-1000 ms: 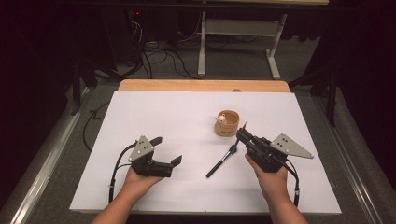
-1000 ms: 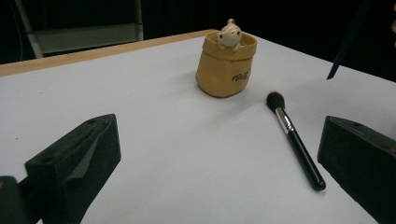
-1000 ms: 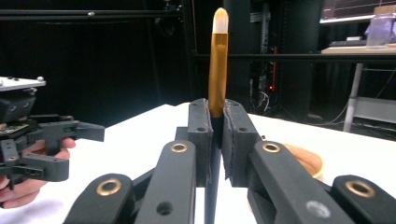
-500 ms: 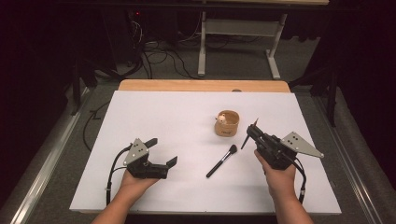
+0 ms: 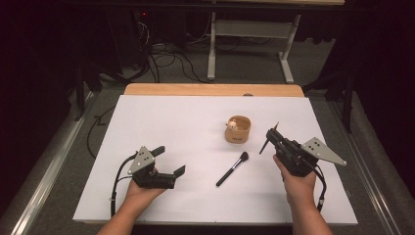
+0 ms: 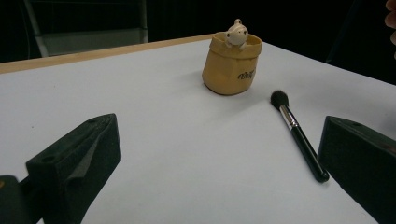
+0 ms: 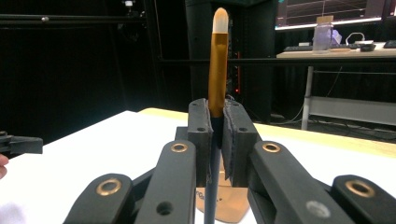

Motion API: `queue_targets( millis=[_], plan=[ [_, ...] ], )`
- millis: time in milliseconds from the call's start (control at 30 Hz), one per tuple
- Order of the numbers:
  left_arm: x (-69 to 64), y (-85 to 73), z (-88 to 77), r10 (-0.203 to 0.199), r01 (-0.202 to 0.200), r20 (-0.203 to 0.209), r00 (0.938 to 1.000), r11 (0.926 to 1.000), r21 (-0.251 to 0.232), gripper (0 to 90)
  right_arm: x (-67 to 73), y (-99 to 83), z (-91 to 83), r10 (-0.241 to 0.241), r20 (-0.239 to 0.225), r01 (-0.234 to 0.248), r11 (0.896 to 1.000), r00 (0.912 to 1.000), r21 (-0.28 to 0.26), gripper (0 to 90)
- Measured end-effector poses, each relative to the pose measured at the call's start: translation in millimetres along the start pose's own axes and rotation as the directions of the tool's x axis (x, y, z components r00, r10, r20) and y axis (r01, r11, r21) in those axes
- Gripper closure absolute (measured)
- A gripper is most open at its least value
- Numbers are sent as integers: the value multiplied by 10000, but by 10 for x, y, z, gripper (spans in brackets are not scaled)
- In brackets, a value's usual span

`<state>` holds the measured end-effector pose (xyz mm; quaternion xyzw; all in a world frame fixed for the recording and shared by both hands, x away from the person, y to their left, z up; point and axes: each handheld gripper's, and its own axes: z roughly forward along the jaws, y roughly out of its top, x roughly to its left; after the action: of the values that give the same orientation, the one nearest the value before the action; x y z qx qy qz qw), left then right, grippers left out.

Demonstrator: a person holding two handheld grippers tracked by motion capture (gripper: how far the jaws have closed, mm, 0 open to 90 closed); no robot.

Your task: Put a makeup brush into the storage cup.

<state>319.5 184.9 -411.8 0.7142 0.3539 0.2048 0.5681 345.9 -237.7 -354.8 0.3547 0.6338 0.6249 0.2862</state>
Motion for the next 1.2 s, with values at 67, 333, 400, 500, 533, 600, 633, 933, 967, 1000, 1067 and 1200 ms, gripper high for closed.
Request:
queue_targets(
  millis=[67,333,400,500,533,600,633,933,967,1000,1067,1200],
  plan=[
    [-1,-1,2,5,-5,24,10000,10000,8,2,-20,0,-3,-2,39,2,10000,10000,-60,853],
    [-7,-2,-2,-15,15,63,10000,10000,-5,2,-47,3,-15,18,149,-17,10000,9999,-73,852],
    [-13,0,-5,-18,19,84,10000,10000,-27,1,-45,7,-15,-6,203,8,10000,9998,-78,852],
    [-33,6,-6,68,-67,142,9999,9999,-102,0,-49,18,-15,-145,227,149,9998,9996,-151,852],
    [-35,4,-4,82,-80,159,9998,9999,-99,0,-46,21,-14,-165,271,169,9998,9995,-113,852],
    [-33,1,-3,64,-63,170,9998,10000,-57,0,-44,23,-8,-169,300,171,9998,9994,-83,852],
    [-29,0,-3,53,-52,178,9998,10000,-48,0,-45,26,-4,-183,312,186,9998,9993,-90,852],
    [-21,7,-14,-74,76,268,9996,9999,-89,0,7,145,23,-257,364,259,9997,9990,-40,853],
    [-19,9,-18,-45,47,264,9996,10000,-62,0,16,173,31,-330,401,329,9995,9987,30,852],
    [-19,10,-19,-47,49,283,9996,10000,-76,0,17,189,36,-353,397,352,9994,9986,37,852],
    [-20,13,-20,-25,28,316,9995,10000,-85,0,22,237,46,-422,461,419,9991,9980,74,853],
    [-24,21,-16,-18,22,346,9994,9999,-118,0,19,284,92,-486,542,480,9988,9973,125,853]
  ],
)
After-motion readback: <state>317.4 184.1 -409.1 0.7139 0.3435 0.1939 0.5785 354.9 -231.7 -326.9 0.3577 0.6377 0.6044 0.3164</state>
